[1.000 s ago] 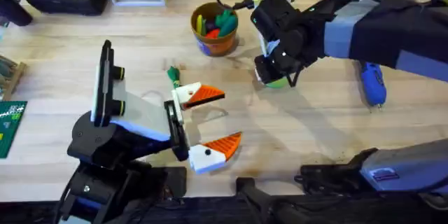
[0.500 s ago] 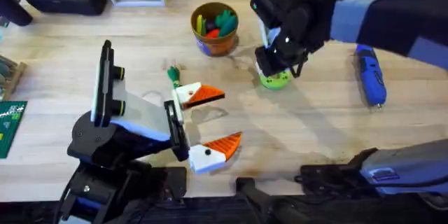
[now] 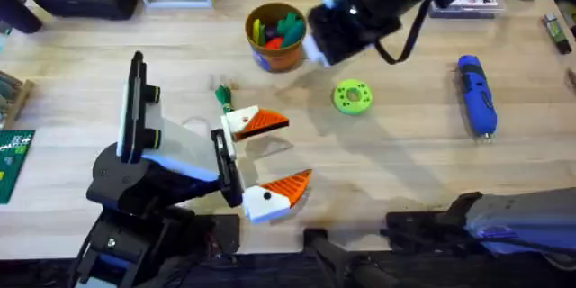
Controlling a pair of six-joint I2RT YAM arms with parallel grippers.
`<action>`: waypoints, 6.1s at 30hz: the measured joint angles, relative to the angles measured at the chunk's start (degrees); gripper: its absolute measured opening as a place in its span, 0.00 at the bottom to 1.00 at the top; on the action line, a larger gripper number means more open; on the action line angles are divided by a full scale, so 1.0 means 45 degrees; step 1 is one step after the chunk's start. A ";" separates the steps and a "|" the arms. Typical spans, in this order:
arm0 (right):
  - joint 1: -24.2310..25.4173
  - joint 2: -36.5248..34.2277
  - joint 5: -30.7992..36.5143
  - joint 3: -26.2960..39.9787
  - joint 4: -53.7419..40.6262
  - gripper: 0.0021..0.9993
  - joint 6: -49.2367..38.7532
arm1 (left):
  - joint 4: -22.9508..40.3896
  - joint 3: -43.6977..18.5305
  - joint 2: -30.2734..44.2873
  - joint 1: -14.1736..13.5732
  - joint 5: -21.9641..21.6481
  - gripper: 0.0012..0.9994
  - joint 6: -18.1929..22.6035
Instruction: Pick up the gripper from the table and insert it into the empty holder that is missing its gripper. Then pick up a screw, insert it into the mounting hole, and use the screwdriver to tighten it. Finally, clean up the table by picking up the vegetable and placing it into the bucket.
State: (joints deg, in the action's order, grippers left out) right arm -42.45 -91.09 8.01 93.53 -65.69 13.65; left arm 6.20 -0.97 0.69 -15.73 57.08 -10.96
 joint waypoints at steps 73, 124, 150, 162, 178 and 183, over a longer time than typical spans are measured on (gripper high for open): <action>-0.3649 -0.1588 -0.2949 0.1118 0.0733 0.00 0.0049 | 0.0005 0.0000 0.0000 0.0000 0.0029 0.99 0.0680; -0.0377 0.4091 -0.3247 -0.4411 0.1305 0.99 0.0447 | 0.0009 0.0005 0.0000 0.0024 0.0039 0.99 0.0685; 0.3559 1.4673 -0.9684 -0.9801 0.1350 0.99 -0.3896 | 0.0005 0.0004 0.0000 0.0024 0.0034 0.99 0.0719; 0.3559 1.4669 -0.9694 -0.9849 0.1346 0.99 -0.4186 | -0.0034 0.0005 0.0000 0.0024 -0.0209 0.01 0.0811; 0.4486 1.1034 -0.3748 -0.9775 0.1452 0.99 -0.3359 | -0.0044 0.0000 0.0000 0.0024 -0.0355 0.01 0.0811; 0.7249 0.7140 -0.2825 -0.8455 0.1507 0.99 -0.4470 | -0.0049 0.0005 0.0000 0.0024 -0.0359 0.01 0.0811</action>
State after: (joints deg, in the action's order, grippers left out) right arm -9.83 -58.96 -4.70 55.48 -58.91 -6.47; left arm 5.98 -0.95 0.69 -15.62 55.46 -7.31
